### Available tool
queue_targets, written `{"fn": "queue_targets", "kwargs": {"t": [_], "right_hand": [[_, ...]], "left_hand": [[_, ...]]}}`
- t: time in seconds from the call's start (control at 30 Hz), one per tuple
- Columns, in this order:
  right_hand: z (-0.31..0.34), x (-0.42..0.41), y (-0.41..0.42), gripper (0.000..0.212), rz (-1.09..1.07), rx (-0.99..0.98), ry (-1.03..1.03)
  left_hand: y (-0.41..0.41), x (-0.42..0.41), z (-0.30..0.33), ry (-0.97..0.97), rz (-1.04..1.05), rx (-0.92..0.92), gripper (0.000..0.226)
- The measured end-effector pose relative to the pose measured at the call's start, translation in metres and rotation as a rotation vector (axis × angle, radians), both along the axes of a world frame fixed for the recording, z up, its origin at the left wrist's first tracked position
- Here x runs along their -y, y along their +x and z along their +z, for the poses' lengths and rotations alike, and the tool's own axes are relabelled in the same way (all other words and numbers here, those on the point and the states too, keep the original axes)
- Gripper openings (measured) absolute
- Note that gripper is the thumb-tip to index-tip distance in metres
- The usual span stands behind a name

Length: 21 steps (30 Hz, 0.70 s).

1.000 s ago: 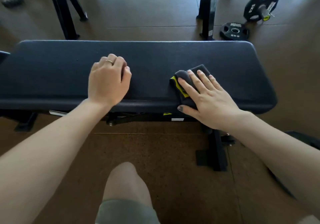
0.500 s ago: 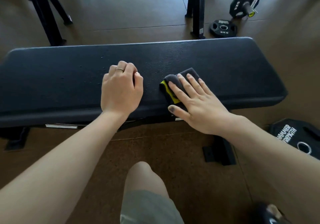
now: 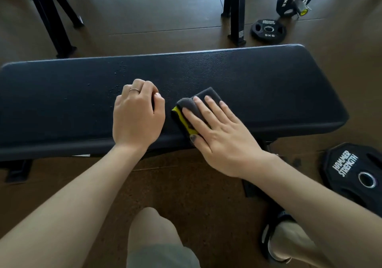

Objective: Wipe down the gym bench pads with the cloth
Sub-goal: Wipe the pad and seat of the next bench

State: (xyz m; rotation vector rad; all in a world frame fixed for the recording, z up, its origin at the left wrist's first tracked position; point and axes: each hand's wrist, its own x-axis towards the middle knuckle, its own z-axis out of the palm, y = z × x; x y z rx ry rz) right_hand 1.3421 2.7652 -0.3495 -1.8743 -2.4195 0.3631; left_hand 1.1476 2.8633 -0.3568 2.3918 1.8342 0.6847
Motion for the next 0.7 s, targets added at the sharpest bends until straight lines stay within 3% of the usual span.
{"fn": "queue_targets", "kwargs": {"t": [0.23, 0.5, 0.6, 0.7], "right_hand": [[0.0, -0.078, -0.008, 0.059, -0.137, 0.018, -0.044], [-0.001, -0.035, -0.029, 0.057, 0.036, -0.01, 0.033], [-0.002, -0.039, 0.029, 0.068, -0.138, 0.069, 0.065], [-0.002, -0.032, 0.079, 0.059, -0.383, 0.098, -0.014]], "left_hand": [[0.0, 0.0, 0.001, 0.003, 0.015, 0.013, 0.036], [0.0, 0.002, 0.001, 0.011, 0.018, 0.047, 0.041], [0.0, 0.002, 0.001, 0.01, 0.018, 0.06, 0.04], [0.002, 0.002, 0.001, 0.027, 0.022, 0.042, 0.041]]}}
